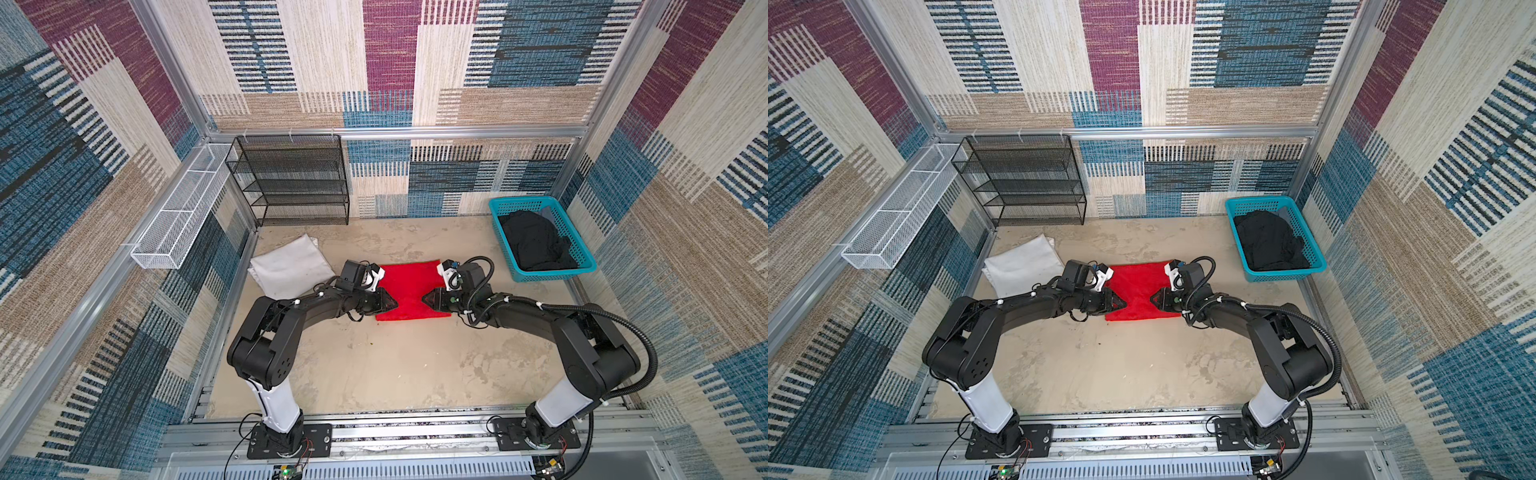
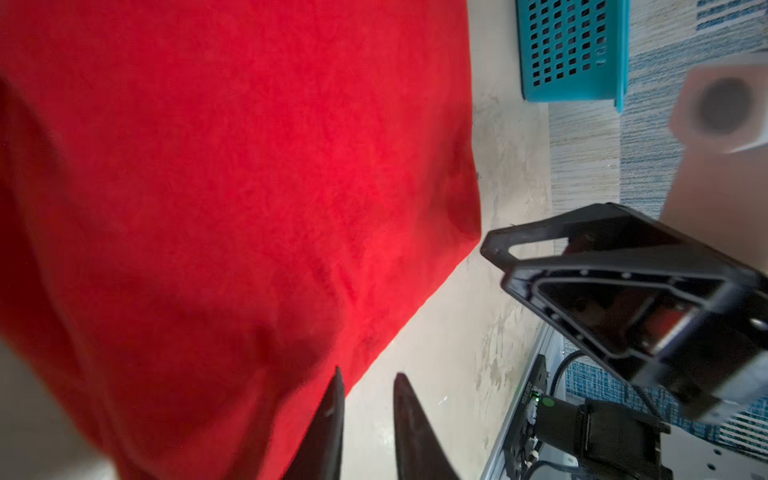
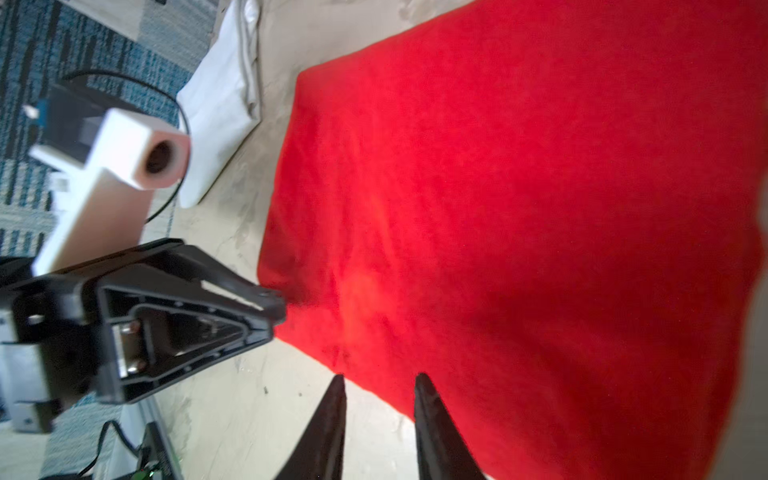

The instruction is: Fold and stack the t-shirts

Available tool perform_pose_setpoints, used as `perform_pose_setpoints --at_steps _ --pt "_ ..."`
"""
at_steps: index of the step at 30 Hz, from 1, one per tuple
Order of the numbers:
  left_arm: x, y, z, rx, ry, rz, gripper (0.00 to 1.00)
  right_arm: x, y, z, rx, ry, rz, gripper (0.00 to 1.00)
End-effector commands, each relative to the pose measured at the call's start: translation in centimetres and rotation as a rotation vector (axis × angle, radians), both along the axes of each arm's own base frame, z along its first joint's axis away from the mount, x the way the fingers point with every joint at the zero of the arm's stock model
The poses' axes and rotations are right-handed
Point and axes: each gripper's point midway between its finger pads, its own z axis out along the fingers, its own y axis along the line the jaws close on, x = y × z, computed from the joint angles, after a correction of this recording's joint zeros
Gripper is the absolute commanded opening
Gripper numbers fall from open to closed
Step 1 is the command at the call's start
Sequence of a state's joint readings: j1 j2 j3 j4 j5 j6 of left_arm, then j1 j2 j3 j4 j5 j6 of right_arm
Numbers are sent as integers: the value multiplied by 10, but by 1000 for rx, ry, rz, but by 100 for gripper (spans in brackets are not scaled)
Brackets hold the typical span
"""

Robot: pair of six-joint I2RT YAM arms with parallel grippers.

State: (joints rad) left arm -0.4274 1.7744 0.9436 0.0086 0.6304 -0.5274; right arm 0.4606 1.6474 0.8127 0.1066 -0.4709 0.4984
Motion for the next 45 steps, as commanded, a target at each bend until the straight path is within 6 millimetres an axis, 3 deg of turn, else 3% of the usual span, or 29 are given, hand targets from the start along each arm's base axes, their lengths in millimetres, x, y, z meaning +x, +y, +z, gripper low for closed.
perform_pose_setpoints --at_steps 1,6,9,13,18,23,27,32,37,41,45 --pt "-5 9 -9 13 5 28 23 -9 21 -5 73 42 63 30" --pt "-13 27 -43 48 63 68 23 -16 11 -56 2 126 22 29" --pt "-17 33 -50 42 83 84 22 -23 0 -73 -58 157 4 28" --pt "-27 40 -43 46 69 82 22 -29 -6 -64 -66 139 -3 28" --pt "-29 43 -10 32 12 75 24 -20 -2 -23 -41 71 5 30" --pt "-6 35 26 -19 -47 97 27 6 6 17 -61 -18 12 34" --pt "22 17 34 -93 -53 103 24 26 15 19 -58 -38 25 34" --pt "63 14 19 -80 -74 145 23 40 21 -1 -24 -14 24 32" --pt "95 33 8 -49 -127 253 23 44 8 -30 -38 37 -31 30" --pt "99 56 -19 15 -75 320 24 35 -4 -48 -73 80 -50 29" --pt "96 70 -39 12 -23 359 23 29 -11 -50 -74 90 -55 29"
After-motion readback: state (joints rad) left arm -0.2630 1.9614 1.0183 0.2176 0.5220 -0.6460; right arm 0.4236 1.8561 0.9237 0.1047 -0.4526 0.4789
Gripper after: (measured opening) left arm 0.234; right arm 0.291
